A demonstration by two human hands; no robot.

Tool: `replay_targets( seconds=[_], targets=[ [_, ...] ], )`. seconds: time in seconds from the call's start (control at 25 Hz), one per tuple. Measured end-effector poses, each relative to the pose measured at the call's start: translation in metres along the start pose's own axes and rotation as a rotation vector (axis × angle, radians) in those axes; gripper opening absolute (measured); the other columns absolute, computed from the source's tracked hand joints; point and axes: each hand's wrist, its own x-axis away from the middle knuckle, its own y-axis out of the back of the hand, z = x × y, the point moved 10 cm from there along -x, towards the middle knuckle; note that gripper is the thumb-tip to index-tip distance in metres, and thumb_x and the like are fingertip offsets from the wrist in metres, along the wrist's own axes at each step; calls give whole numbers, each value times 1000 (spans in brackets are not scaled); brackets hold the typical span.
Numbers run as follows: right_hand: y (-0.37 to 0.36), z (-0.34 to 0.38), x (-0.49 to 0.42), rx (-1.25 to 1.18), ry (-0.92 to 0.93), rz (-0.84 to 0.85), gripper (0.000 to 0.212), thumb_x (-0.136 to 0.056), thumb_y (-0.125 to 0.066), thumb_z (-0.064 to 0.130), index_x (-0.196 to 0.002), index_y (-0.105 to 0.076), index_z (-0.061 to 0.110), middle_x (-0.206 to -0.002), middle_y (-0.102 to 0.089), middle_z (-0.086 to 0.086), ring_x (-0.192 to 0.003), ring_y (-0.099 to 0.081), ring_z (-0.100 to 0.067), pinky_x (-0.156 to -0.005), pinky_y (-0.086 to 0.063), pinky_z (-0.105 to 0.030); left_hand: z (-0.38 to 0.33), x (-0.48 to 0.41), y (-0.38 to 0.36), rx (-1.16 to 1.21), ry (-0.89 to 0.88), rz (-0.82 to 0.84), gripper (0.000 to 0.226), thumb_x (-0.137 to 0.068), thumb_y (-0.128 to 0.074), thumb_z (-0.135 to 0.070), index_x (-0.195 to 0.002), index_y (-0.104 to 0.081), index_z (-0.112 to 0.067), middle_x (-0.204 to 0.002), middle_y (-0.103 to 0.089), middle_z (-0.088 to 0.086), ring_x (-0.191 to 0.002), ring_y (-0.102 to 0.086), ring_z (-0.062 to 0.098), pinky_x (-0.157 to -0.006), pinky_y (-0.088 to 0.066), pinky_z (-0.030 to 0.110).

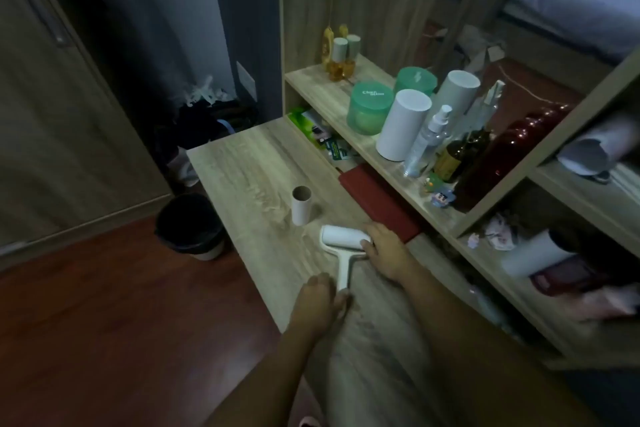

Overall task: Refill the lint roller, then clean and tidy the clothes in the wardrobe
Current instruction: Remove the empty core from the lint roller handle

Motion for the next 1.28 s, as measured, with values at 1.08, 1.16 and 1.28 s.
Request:
replay_targets(
  seconds=[1.08,1.16,1.28],
  targets=[
    [-59,-16,96,-1263,-674,-226,49,-86,-45,53,-116,-57,17,-105,-64,-8,-93,-65,-26,-84,-54,-42,-14,51,33,-196,-308,-8,25,-98,-41,-21,-117,-47,-6,-107,-47,9,-85,-42,12,-74,-31,23],
    [-48,-12,104,-1394,-685,-344,37,-90,-46,48,-115,-55,23,-101,-63,-9,-87,-67,-24,-80,-56,-42,-22,58,34,-214,-360,-4,31,-98,-41,-27,-119,-47,-6,-108,-48,8,-86,-41,9,-75,-29,19],
    [-30,-16,116,-1287,-693,-422,45,-93,-44,43,-125,-54,14,-103,-61,-12,-82,-65,-23,-68,-54,-33,-28,56,57,6,-275,-117,48,-95,-36,-44,-129,-43,-11,-112,-47,-2,-93,-47,6,-80,-34,17]
  ],
)
